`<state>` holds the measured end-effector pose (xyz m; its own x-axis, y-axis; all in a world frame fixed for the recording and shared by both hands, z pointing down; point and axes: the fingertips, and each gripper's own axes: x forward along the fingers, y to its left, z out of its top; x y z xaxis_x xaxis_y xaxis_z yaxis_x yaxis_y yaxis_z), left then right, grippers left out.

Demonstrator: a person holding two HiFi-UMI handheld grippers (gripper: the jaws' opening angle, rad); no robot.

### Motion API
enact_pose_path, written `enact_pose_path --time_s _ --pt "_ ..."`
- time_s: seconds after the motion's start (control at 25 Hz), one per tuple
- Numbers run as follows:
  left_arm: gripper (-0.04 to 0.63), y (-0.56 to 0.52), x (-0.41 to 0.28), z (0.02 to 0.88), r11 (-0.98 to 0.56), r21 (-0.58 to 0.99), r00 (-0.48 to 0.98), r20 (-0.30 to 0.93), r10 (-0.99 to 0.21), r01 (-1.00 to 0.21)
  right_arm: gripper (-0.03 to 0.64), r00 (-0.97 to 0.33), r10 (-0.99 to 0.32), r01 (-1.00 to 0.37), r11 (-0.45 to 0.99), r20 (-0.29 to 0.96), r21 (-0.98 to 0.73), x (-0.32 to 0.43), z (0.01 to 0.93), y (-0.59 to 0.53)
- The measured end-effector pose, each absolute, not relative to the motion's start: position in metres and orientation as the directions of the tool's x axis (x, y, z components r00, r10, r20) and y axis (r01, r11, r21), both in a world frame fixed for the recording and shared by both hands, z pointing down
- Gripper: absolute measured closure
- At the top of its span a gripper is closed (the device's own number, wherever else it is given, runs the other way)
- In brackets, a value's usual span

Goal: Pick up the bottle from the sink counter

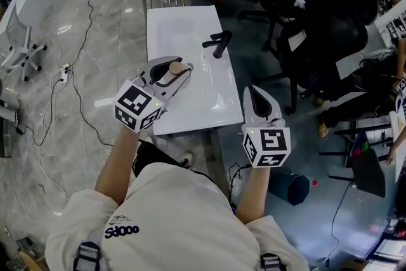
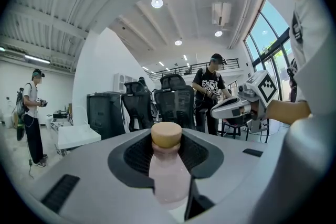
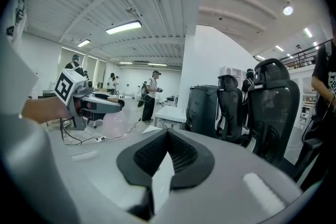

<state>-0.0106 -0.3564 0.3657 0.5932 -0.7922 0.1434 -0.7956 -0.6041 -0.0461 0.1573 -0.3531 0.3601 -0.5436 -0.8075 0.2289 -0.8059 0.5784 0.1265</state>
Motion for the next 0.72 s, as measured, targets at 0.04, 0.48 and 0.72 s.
enact_pose_path --time_s 0.04,0.48,0.72 --pt "0.462 -0.356 -0.010 0.364 -0.605 -0.048 0.595 0.139 -0.792 -0.795 0.607 -0.545 -0.806 -0.805 0.580 0.229 0.126 0.157 0.360 -0.353" --pt "0.462 -0.348 -0.004 0.363 -0.625 -0.057 0.614 0.139 -0.777 -0.779 0.607 -0.559 -0.792 -0.790 0.599 0.247 0.132 0.153 0.365 -0.348" --pt "0.462 -0.347 -0.003 0.371 -0.623 -0.045 0.611 0.152 -0.777 -0.781 0.607 -0.559 -0.790 -0.790 0.599 0.251 0.128 0.156 0.367 -0.346"
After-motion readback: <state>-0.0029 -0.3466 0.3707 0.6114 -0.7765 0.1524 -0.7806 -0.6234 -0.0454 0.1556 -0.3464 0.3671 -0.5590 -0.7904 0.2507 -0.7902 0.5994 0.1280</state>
